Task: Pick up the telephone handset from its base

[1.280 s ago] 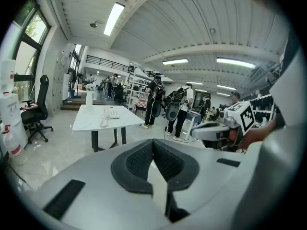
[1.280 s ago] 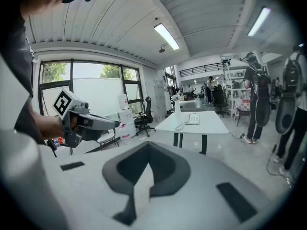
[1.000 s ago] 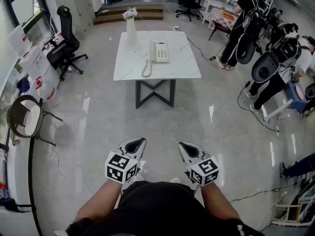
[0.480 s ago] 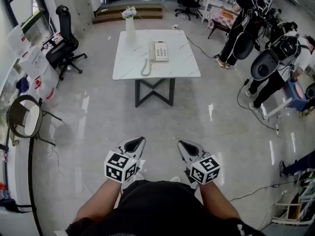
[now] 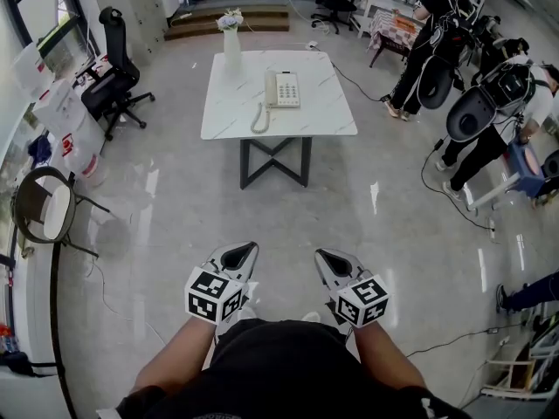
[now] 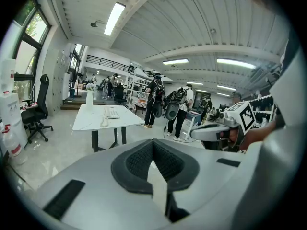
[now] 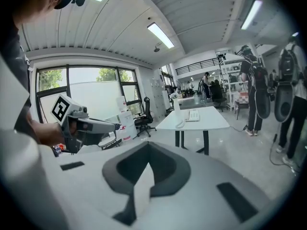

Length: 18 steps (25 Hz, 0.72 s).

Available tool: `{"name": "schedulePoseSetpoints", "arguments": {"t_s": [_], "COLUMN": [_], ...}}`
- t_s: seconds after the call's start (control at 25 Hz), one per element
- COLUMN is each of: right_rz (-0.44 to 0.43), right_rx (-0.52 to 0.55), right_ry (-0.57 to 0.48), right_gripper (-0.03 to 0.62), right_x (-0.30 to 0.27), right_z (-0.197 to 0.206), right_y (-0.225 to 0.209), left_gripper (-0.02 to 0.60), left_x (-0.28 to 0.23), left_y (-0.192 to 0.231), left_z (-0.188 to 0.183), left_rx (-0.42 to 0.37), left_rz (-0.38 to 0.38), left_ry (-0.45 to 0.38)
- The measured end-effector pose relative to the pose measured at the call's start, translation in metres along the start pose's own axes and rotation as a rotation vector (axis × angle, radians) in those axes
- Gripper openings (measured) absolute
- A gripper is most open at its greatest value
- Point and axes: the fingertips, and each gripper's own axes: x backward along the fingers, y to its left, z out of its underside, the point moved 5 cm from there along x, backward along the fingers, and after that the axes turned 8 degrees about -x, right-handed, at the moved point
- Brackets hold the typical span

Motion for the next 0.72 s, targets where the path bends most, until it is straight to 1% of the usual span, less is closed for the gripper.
{"name": "schedulePoseSetpoints", "arguments": {"t_s": [0.48, 0.72], "right_rz": [0.002, 0.021], "right_rx": [0.005, -0.003], "right_ry": [0.015, 0.033], "right_gripper": [0.002, 0.002], "right_x": [-0.002, -0.009], "right_z": [0.005, 0.01], "right_y": [0.018, 0.027], "left_gripper": [0.002, 0.002], "left_x": [0.008, 0.01], "left_y": [0.004, 0.012], "left_z": [0.004, 0.008], "left_rx": [0.01, 0.016], "left_rz": [0.013, 0.039], "left_ry": [-0.01, 0.0]}}
